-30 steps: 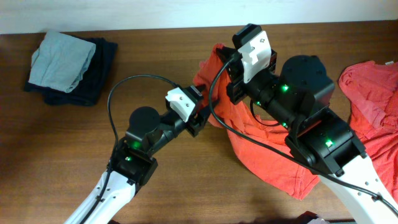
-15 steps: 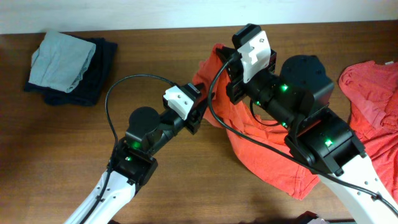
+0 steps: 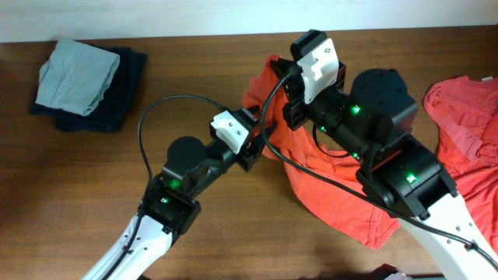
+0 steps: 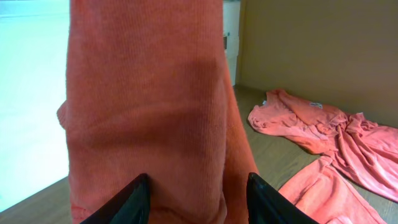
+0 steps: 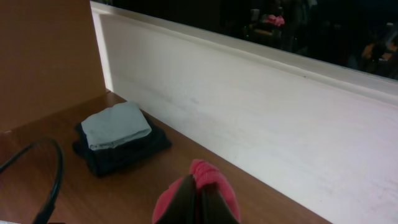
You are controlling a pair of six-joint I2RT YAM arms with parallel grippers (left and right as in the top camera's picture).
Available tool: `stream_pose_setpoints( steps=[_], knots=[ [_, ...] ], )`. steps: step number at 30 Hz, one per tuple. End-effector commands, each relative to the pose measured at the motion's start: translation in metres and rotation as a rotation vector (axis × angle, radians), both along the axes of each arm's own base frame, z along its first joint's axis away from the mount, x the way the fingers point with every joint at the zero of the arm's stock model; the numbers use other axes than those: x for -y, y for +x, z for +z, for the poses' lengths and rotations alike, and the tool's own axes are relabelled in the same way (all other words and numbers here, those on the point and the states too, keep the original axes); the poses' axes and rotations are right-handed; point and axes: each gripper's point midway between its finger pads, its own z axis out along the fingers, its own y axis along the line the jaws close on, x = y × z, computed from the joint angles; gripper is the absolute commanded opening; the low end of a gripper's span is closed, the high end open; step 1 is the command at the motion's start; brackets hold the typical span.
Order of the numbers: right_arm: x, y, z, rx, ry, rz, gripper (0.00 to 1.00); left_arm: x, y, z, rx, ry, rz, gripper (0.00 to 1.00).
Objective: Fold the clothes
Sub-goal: 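Grasp the raised shirt fabric with the left gripper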
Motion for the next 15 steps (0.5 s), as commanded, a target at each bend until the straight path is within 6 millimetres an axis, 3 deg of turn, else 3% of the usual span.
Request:
stream_pose_setpoints(
  steps=[1,13,15],
  knots=[
    [0.0001,-0.0019,0.0116,0.016,0.025,0.004,0.04,0.0003,0.0068,-0.0023,0.000,0.012,0.025,0.50],
    [0.0001,-0.0019,0.0115,0.016,0.025,0.004,0.04,-0.0045,0.0129,-0.0023,0.004,0.013,0.070,0.48],
    [0.0001,-0.0019,0.0115,0.016,0.025,0.004,0.04,-0.0046,0.0130,-0.0010,0.008,0.010,0.070,0.37]
  ],
)
